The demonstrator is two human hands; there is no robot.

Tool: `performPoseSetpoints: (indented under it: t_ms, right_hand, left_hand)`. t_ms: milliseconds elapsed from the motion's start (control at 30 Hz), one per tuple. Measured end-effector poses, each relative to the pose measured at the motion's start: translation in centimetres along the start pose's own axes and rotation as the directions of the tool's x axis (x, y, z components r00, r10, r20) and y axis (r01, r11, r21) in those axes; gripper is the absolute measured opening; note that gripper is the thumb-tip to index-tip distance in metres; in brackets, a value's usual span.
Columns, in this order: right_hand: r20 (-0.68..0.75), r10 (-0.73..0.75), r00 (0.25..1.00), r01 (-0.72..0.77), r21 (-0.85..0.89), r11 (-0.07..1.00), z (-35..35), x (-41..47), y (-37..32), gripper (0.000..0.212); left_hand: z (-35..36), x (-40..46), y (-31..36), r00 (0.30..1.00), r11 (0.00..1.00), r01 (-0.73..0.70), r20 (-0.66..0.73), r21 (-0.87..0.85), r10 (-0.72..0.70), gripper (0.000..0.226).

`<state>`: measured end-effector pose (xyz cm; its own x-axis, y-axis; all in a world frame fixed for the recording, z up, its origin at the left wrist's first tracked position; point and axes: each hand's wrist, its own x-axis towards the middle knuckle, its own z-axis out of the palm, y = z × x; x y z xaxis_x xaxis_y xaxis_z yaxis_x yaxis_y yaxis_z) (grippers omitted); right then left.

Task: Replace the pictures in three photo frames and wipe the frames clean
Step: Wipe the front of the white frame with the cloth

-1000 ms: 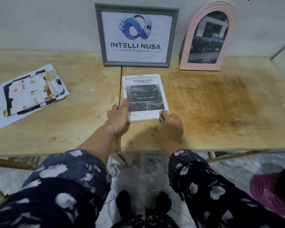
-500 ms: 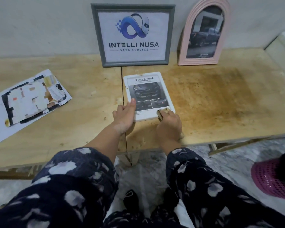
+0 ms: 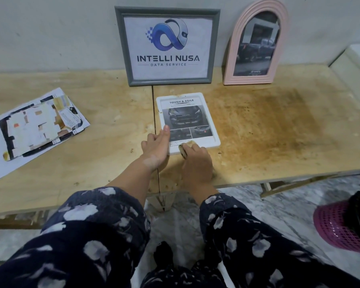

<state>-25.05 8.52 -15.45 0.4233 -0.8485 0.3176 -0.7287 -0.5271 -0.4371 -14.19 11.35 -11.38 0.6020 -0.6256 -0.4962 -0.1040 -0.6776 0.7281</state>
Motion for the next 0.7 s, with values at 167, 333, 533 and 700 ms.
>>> performPoseSetpoints:
  t_ms: [167, 333, 533, 700]
  right_hand:
    - [0.022, -0.109, 0.994, 0.108, 0.056, 0.993, 0.5, -0.2, -0.8, 0.029]
    - [0.288, 0.062, 0.956, -0.157, 0.323, 0.933, 1.1, -0.1, -1.5, 0.042]
    - [0.464, 0.226, 0.857, -0.506, 0.672, 0.541, -2.2, 1.8, -0.5, 0.028]
    - [0.427, 0.374, 0.823, -0.566, 0.667, 0.485, -4.3, 5.8, 2.4, 0.039]
  left_hand:
    - [0.2, 0.4, -0.3, 0.999, 0.998, 0.040, -0.012, -0.055, -0.040, 0.061]
    - [-0.1, 1.3, -1.0, 0.998, 0.993, 0.061, -0.015, -0.098, -0.063, 0.066]
    - [-0.1, 1.2, -1.2, 0.998, 0.991, 0.036, -0.045, -0.127, -0.042, 0.067]
    - [1.5, 0.5, -2.3, 0.973, 0.945, -0.138, -0.137, 0.296, 0.185, 0.065]
